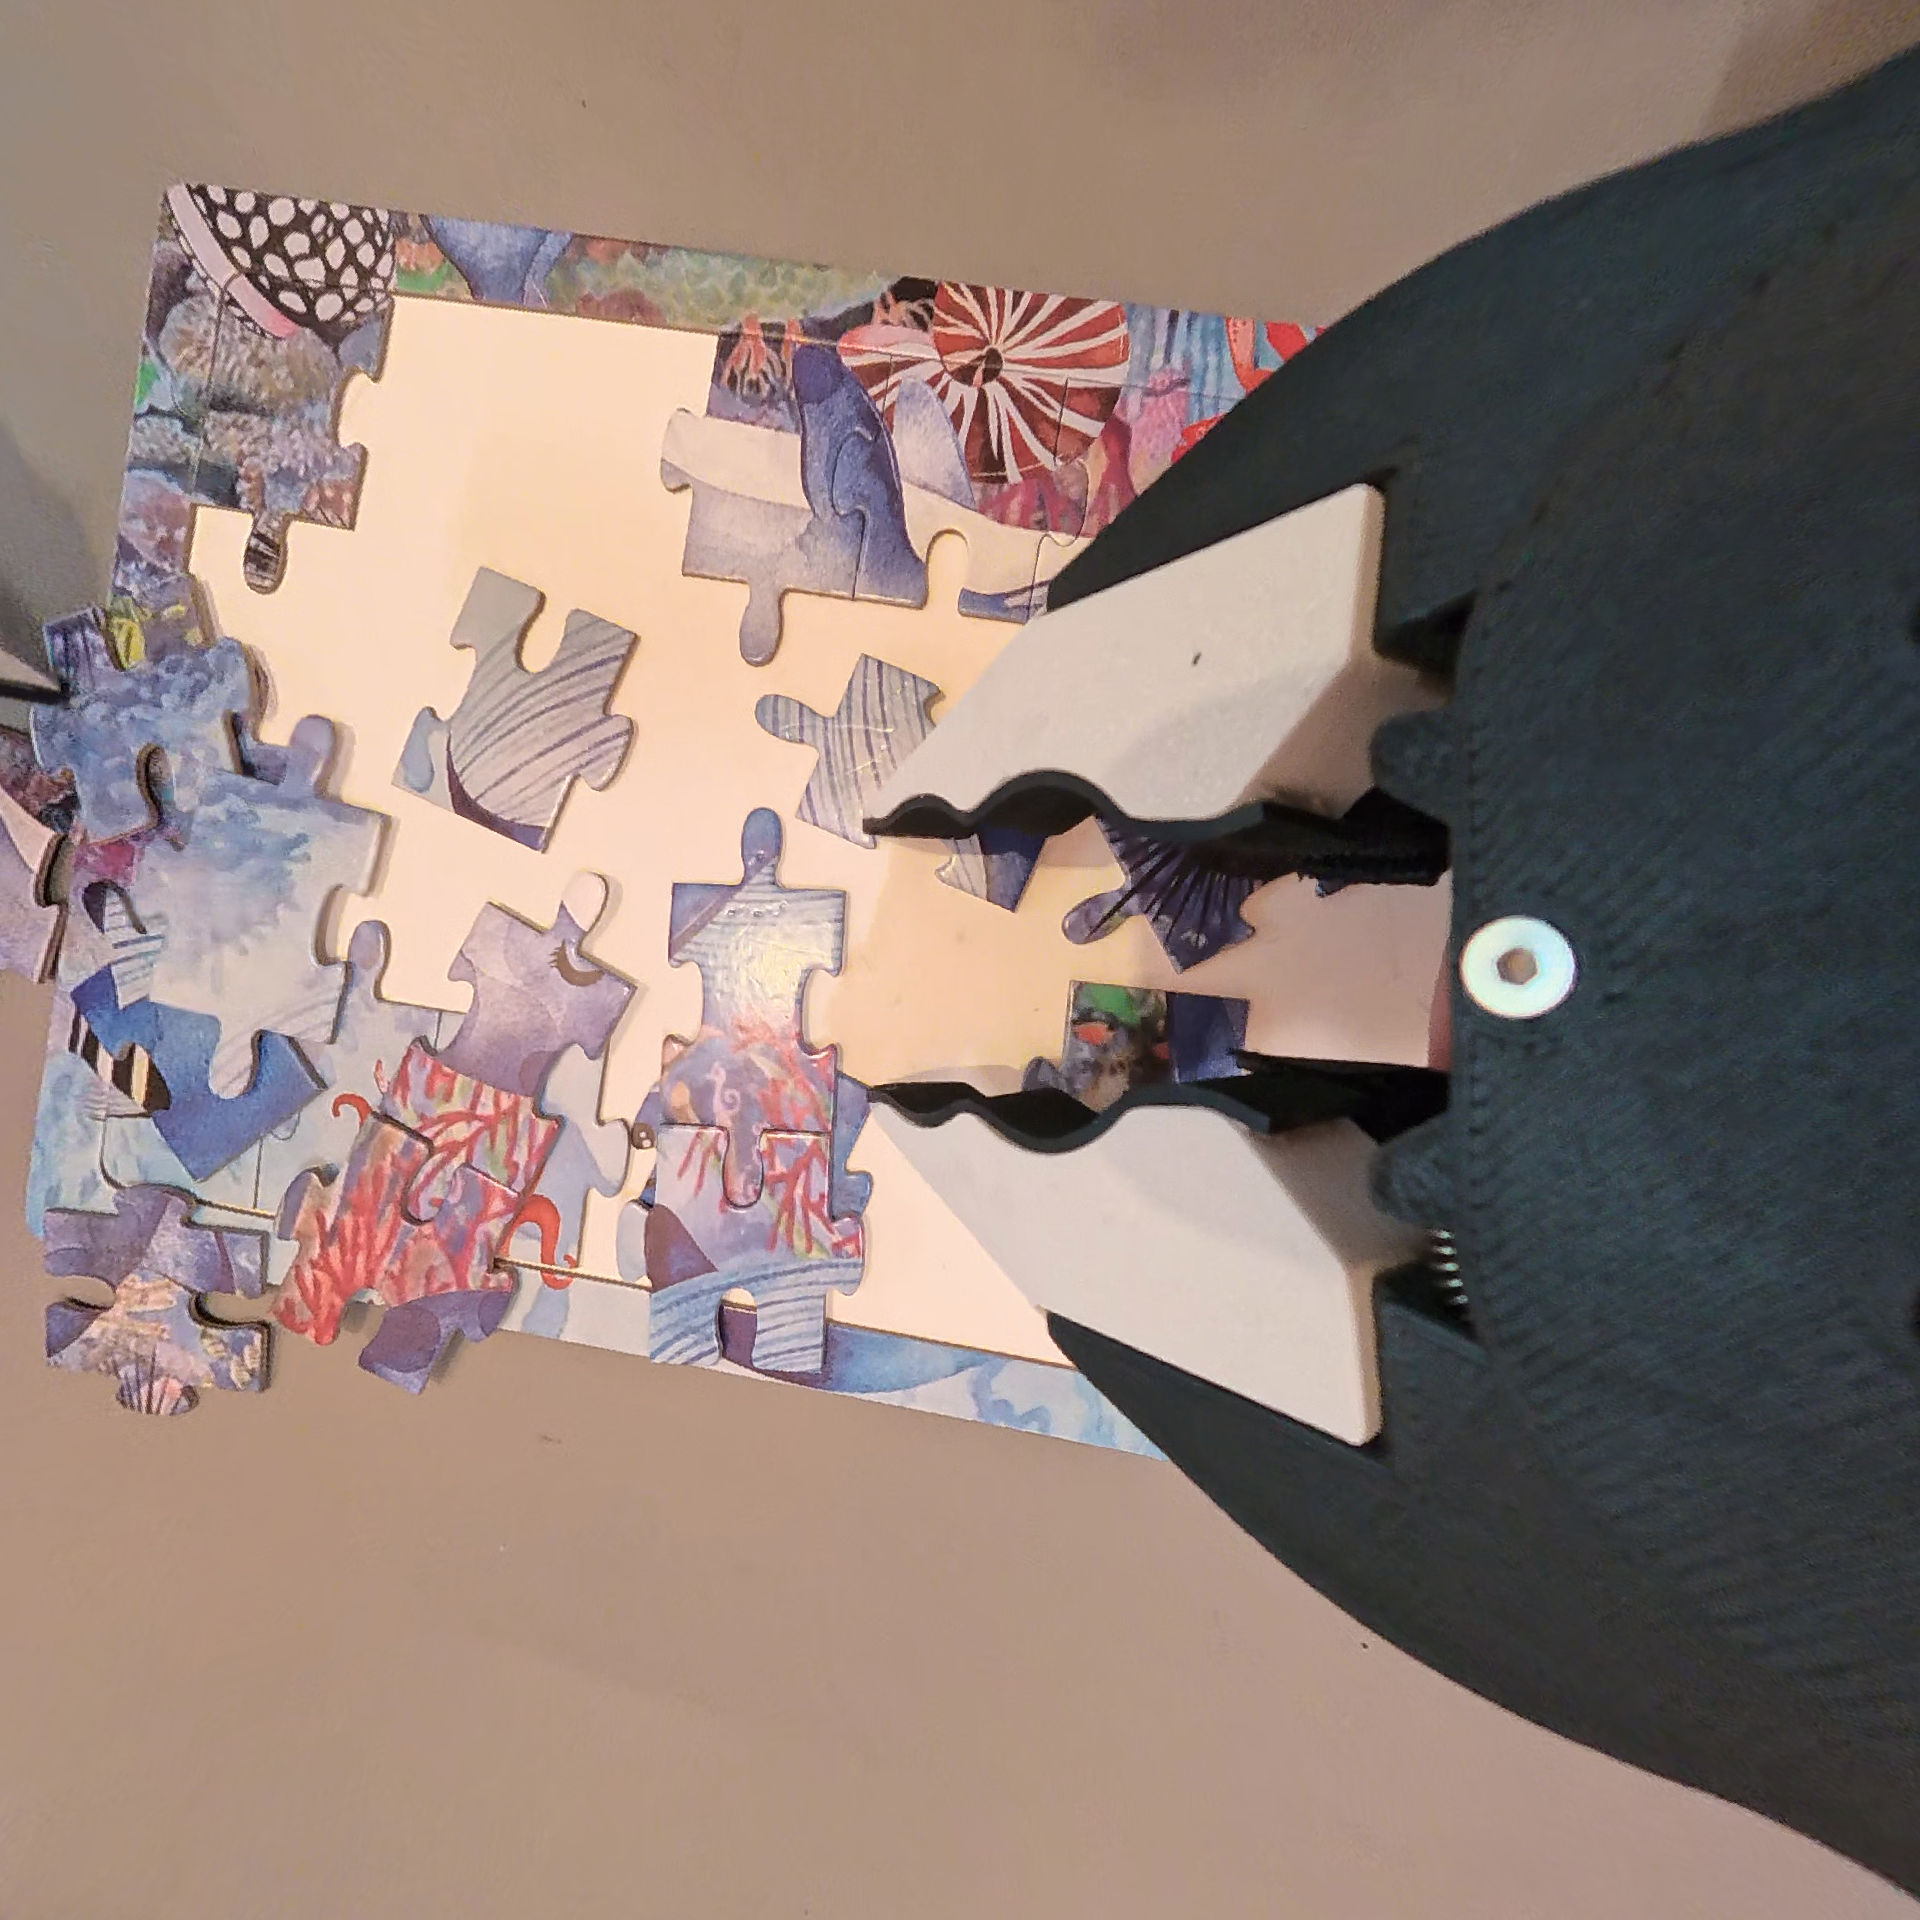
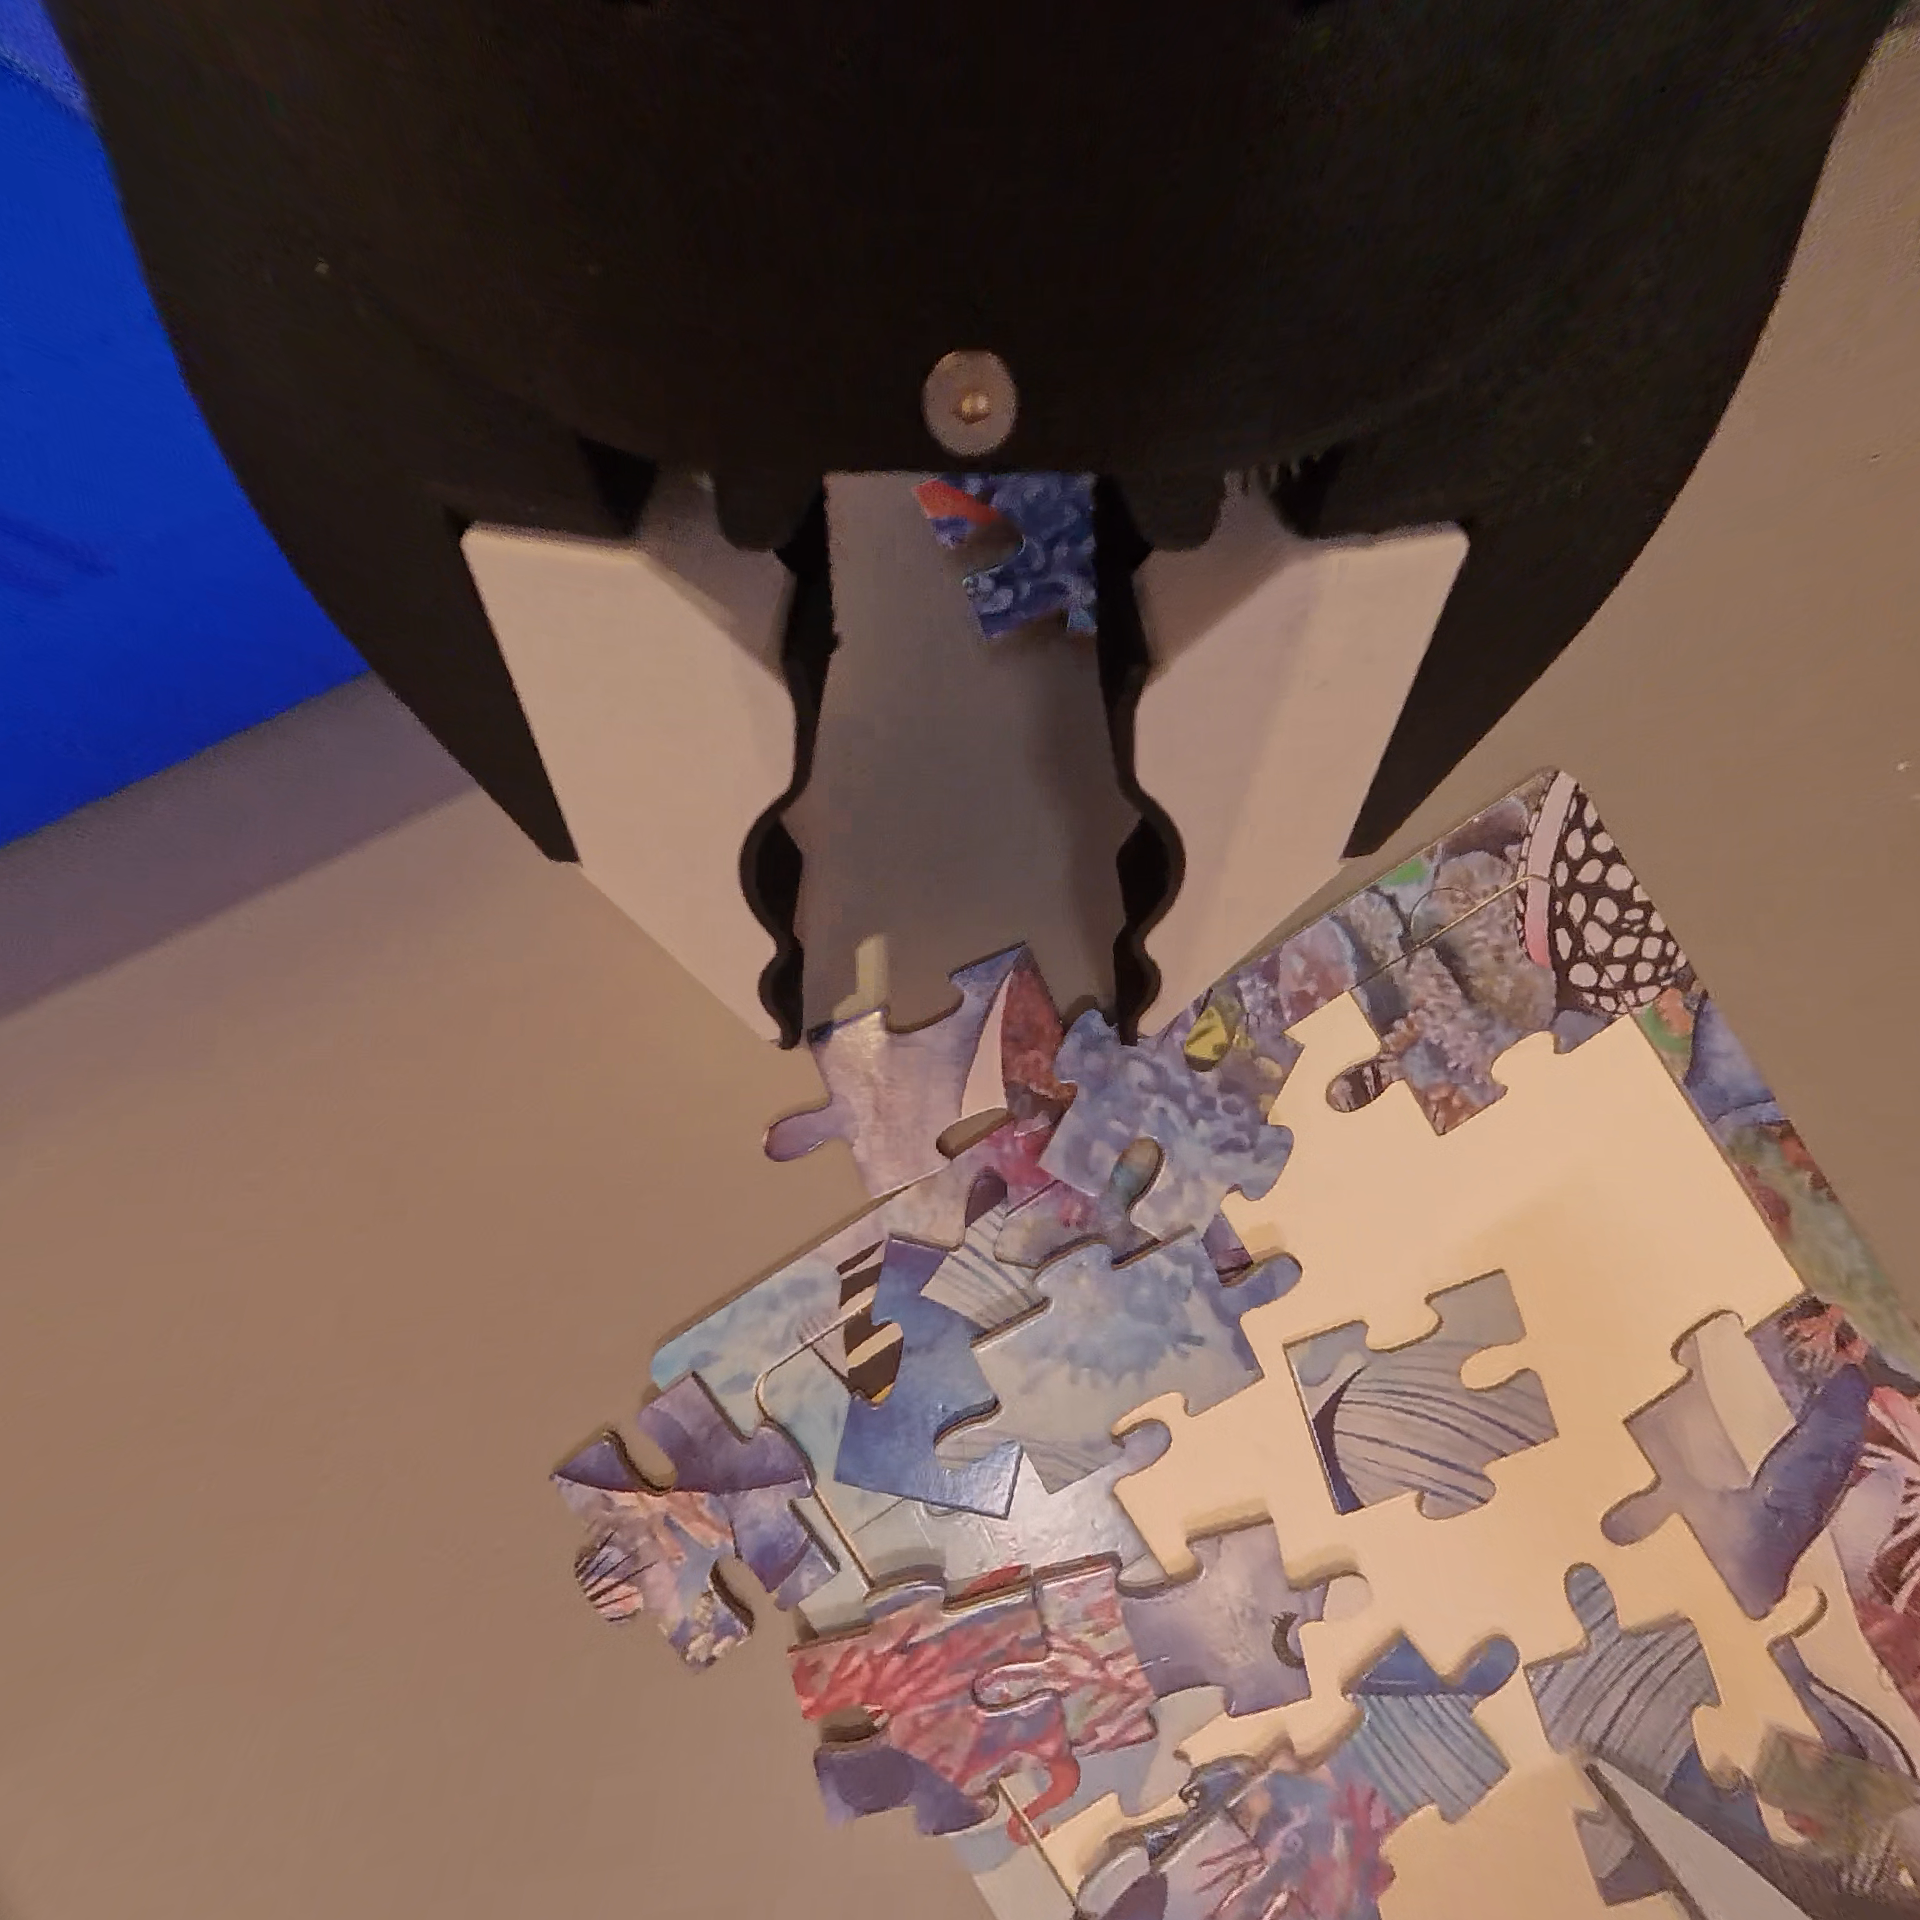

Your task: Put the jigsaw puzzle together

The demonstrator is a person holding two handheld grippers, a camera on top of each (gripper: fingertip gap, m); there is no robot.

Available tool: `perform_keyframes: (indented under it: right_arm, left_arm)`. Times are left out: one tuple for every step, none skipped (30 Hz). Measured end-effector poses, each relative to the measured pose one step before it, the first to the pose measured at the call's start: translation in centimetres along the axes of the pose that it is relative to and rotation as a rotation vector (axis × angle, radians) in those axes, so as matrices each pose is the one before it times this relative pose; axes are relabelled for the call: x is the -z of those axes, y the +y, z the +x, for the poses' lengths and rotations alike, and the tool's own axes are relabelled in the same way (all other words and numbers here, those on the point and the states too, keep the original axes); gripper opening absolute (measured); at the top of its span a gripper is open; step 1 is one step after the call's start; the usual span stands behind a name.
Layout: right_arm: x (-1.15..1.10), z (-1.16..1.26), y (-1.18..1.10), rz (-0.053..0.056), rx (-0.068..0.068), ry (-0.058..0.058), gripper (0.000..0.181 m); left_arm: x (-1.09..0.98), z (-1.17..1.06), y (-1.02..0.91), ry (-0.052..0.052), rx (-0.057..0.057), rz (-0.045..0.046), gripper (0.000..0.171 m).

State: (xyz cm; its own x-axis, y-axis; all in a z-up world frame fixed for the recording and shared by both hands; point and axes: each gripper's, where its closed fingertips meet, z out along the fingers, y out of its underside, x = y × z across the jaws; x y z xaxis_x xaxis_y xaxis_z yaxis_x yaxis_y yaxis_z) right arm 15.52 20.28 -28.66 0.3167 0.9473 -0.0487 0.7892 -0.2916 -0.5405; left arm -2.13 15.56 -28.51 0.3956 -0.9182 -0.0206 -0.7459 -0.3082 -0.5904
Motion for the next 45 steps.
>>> perform_keyframes:
  right_arm:
    - [0.013, 0.116, 0.051, 0.0071, -0.0084, -0.0028, 0.062]
    - [-0.006, 0.354, 0.093, 0.0013, -0.0059, 0.0144, 0.066]
    - [-0.02, -0.06, 0.016, 0.0052, -0.002, -0.0101, 0.066]
    - [-0.048, -0.214, 0.033, 0.0053, 0.0025, -0.0174, 0.066]
    - [-0.07, -0.074, -0.011, 0.008, -0.0023, -0.0064, 0.07]
    - [-0.042, -0.164, -0.141, 0.0111, -0.0015, -0.0109, 0.072]
    - [-0.098, -0.255, -0.136, 0.0072, 0.004, -0.0122, 0.074]
    - [-0.096, -0.2, -0.128, 0.0037, 0.0035, -0.0062, 0.076]
    - [-0.069, -0.188, -0.06, -0.0029, 0.0025, -0.0043, 0.078]
    - [-0.039, -0.415, -0.013, -0.0031, 0.0133, -0.0167, 0.083]
    - [0.031, -0.198, -0.014, 0.0002, 0.015, -0.003, 0.083]
    - [0.08, 0.089, -0.021, 0.0037, 0.0109, 0.0108, 0.083]
    - [0.061, -0.015, 0.091, -0.0004, 0.0043, -0.0007, 0.082]
    - [-0.007, 0.102, 0.196, -0.0074, -0.0028, 0.0022, 0.081]
    - [-0.009, 0.271, 0.153, -0.0052, 0.0023, 0.0141, 0.076]
    - [0.06, -0.036, 0.061, -0.0011, 0.0055, -0.0014, 0.073]
    - [0.046, -0.109, 0.044, -0.0018, 0.0039, -0.0059, 0.071]
    - [0.04, -0.026, 0.07, -0.0015, 0.0053, -0.0004, 0.068]
    - [0.029, -0.036, 0.04, 0.0012, 0.0019, -0.0018, 0.066]
    - [0.037, -0.087, 0.01, 0.0036, 0.0053, -0.0051, 0.06]
    - [0.056, -0.077, 0.051, 0.0002, 0.0073, -0.0045, 0.053]
    - [0.036, -0.041, 0.048, 0.001, 0.0019, -0.0029, 0.049]
    - [0.027, -0.005, 0.036, 0.0001, -0.0013, -0.0012, 0.047]
    - [0.041, -0.018, 0.062, -0.0004, 0.0013, -0.0001, 0.044]
    - [0.068, -0.031, 0.099, -0.0037, 0.0033, -0.0005, 0.04]
    - [0.071, -0.007, 0.119, -0.0041, 0.0002, 0.0004, 0.037]
    - [0.075, 0.049, 0.111, -0.0019, -0.0029, 0.0025, 0.035]
    - [0.1, 0.17, 0.17, -0.0043, -0.0037, 0.0096, 0.031]
    - [0.131, 0.199, 0.23, -0.0079, -0.0023, 0.0115, 0.025]
    - [0.156, -0.012, 0.242, -0.009, -0.0032, -0.0011, 0.024]
    - [0.188, 0.007, 0.258, -0.0121, -0.01, -0.0011, 0.027]
    - [0.188, 0.185, 0.284, -0.0144, -0.0102, 0.0105, 0.033]
    - [0.141, 0.193, 0.122, -0.005, -0.0039, 0.0149, 0.04]
    - [0.098, -0.039, -0.244, 0.0181, 0.0042, 0.0036, 0.044]
    - [0.012, 0.003, -0.48, 0.0276, -0.0019, 0.0042, 0.048]
    - [-0.143, -0.013, -0.402, 0.0163, -0.01, 0.0008, 0.055]
    - [-0.292, -0.244, -0.244, 0.0017, -0.0035, -0.0102, 0.059]
    - [-0.352, -0.403, -0.149, -0.0037, 0.0047, -0.0134, 0.06]
    - [-0.358, -0.274, -0.02, -0.0118, 0.0024, -0.0034, 0.062]
    - [-0.238, -0.134, -0.199, 0.0023, -0.0074, 0.0035, 0.066]
    - [-0.129, -0.131, -0.23, 0.0045, -0.0209, -0.0024, 0.067]
    - [-0.065, 0.218, -0.144, 0.0036, -0.0217, 0.0175, 0.063]
    - [-0.044, 0.218, -0.105, 0.0054, -0.0209, 0.0154, 0.057]
    - [-0.037, -0.094, -0.115, 0.009, -0.0165, -0.0021, 0.054]
    - [-0.045, -0.133, -0.057, 0.0028, -0.003, 0.0004, 0.049]
  left_arm:
    - [0.041, -0.027, -0.023, 0.001, 0.0022, 0.00305, 0.045]
    - [0.029, -0.008, -0.026, 0.0023, 0.0022, 0.00364, 0.045]
    - [-0.001, 0.009, -0.011, 0.003, 0.0015, 0.00221, 0.045]
    - [-0.022, 0.004, 0.04, 0.0015, -0.0002, -0.00028, 0.045]
    - [-0.034, 0.028, 0.064, 0.0011, -0.0015, -0.00208, 0.045]
    - [-0.047, 0.031, 0.066, 0.0017, -0.0014, -0.00257, 0.045]
    - [-0.041, 0.041, 0.054, 0.0013, -0.0006, -0.00196, 0.044]
    - [-0.014, 0.017, -0.003, 0.0002, 0.0001, 0.00034, 0.044]
    - [0.023, 0.018, -0.003, 0.0009, 0.0001, 0.00012, 0.044]
    - [0.025, 0.018, 0.0, -0.0001, -0.0012, -0.0002, 0.044]
    - [0.025, 0.007, 0.0, -0.0001, -0.0009, 0.00015, 0.044]
    - [0.023, -0.008, -0.006, -0.0007, 0.0001, 0.00084, 0.044]
    - [0.012, -0.003, -0.003, 0.0005, 0.0009, 0.00065, 0.044]
    - [-0.015, 0.008, -0.002, 0.0008, 0.0003, -0.00015, 0.044]
    - [-0.021, 0.012, 0.008, 0.0005, -0.0004, -0.00078, 0.044]
    - [-0.029, 0.02, 0.014, 0.001, -0.0004, -0.00079, 0.044]
    - [-0.026, 0.034, -0.004, 0.0019, 0.0004, 0.00064, 0.044]
    - [-0.017, 0.022, -0.012, 0.0023, 0.0017, 0.0014, 0.044]
    - [0.001, -0.003, 0.001, 0.0005, 0.0004, 0.00024, 0.043]
    - [-0.001, 0.001, -0.002, 0.0001, 0.0001, 0.00011, 0.043]
    - [0.007, -0.009, 0.01, -0.0003, -0.0001, -0.00015, 0.043]
    - [0.006, 0.001, 0.008, 0.0002, 0.0003, -0.00002, 0.043]
    - [0.005, 0.01, 0.005, 0.0009, 0.0003, 0.00014, 0.043]
    - [0.006, 0.013, 0.007, 0.0005, 0.0, 0.00023, 0.043]
    - [-0.002, 0.003, -0.004, 0.0002, 0.0, 0.00026, 0.043]
    - [0.006, 0.0, 0.009, 0.0002, 0.0002, -0.00013, 0.043]
    - [0.004, -0.015, 0.007, -0.0002, 0.0002, -0.00018, 0.042]
    - [0.002, -0.021, 0.022, -0.0012, -0.0001, -0.00061, 0.042]
    - [-0.007, -0.046, 0.034, -0.0026, -0.0007, -0.00234, 0.042]
    - [-0.036, -0.031, 0.111, -0.0019, -0.0018, -0.00562, 0.042]
    - [-0.028, -0.02, 0.08, -0.0019, -0.0016, -0.00409, 0.041]
    - [0.005, 0.026, -0.015, 0.0019, 0.0005, 0.00116, 0.042]
    - [0.006, -0.001, -0.028, 0.0001, 0.0004, 0.0004, 0.042]
    - [-0.023, 0.009, 0.006, -0.0003, -0.0012, -0.001, 0.042]
    - [-0.006, 0.006, -0.028, 0.0001, -0.0004, 0.00054, 0.042]
    - [-0.017, -0.001, -0.024, 0.0003, 0.0007, 0.00023, 0.042]
    - [-0.006, 0.01, -0.007, -0.0004, -0.0001, -0.00032, 0.042]
    - [0.001, 0.006, 0.005, -0.0009, -0.001, -0.001, 0.042]
    - [0.013, 0.023, 0.003, 0.0002, -0.0003, -0.00073, 0.042]
    - [0.007, 0.021, 0.012, 0.0003, -0.0003, -0.0004, 0.042]
    - [0.017, -0.008, 0.009, -0.0002, -0.0002, -0.00051, 0.042]
    - [0.007, 0.002, 0.011, 0.0003, 0.0003, -0.00022, 0.042]
    - [0.002, -0.007, 0.002, 0.0003, 0.0004, 0.00019, 0.042]
    - [-0.003, -0.004, -0.024, 0.0, 0.0001, 0.00052, 0.042]
    - [0.001, -0.003, 0.001, -0.0001, -0.0002, -0.0001, 0.041]
